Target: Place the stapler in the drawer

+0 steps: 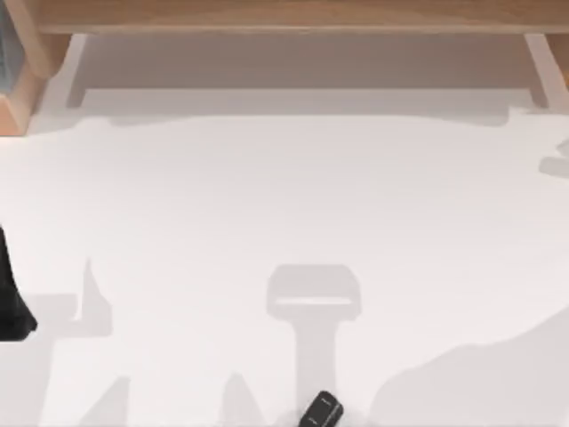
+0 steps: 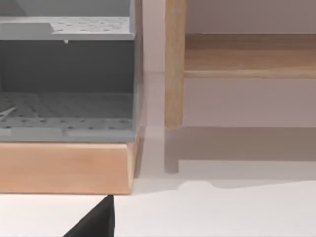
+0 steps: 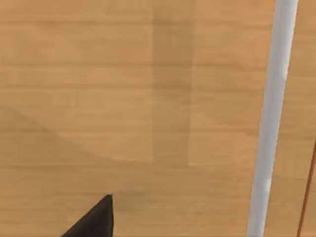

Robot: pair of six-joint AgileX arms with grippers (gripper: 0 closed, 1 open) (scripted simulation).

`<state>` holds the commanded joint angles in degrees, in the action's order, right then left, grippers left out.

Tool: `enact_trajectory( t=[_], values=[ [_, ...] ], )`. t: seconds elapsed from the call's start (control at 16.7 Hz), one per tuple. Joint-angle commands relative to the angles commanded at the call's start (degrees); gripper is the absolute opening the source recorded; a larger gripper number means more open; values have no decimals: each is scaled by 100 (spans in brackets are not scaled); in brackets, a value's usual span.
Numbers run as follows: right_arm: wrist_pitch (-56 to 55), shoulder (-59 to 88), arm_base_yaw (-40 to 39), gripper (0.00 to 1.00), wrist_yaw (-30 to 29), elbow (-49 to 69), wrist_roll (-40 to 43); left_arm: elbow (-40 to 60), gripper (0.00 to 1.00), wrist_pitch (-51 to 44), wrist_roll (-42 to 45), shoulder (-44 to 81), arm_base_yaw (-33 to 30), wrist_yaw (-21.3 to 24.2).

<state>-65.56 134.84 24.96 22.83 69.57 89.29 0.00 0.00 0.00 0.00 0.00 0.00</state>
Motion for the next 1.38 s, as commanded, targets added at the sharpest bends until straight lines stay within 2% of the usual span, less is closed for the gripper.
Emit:
enact_trajectory(
  t=[0.06, 0.84, 1.38],
  values=[
    [0, 0, 0, 100, 0, 0, 0, 0, 100, 0, 0, 0, 0, 0],
    [0, 0, 0, 2, 0, 0, 0, 0, 100, 0, 0, 0, 0, 0],
    [13, 10, 19, 0, -4, -3, -12, 0, 100, 0, 0, 0, 0, 0]
  ],
)
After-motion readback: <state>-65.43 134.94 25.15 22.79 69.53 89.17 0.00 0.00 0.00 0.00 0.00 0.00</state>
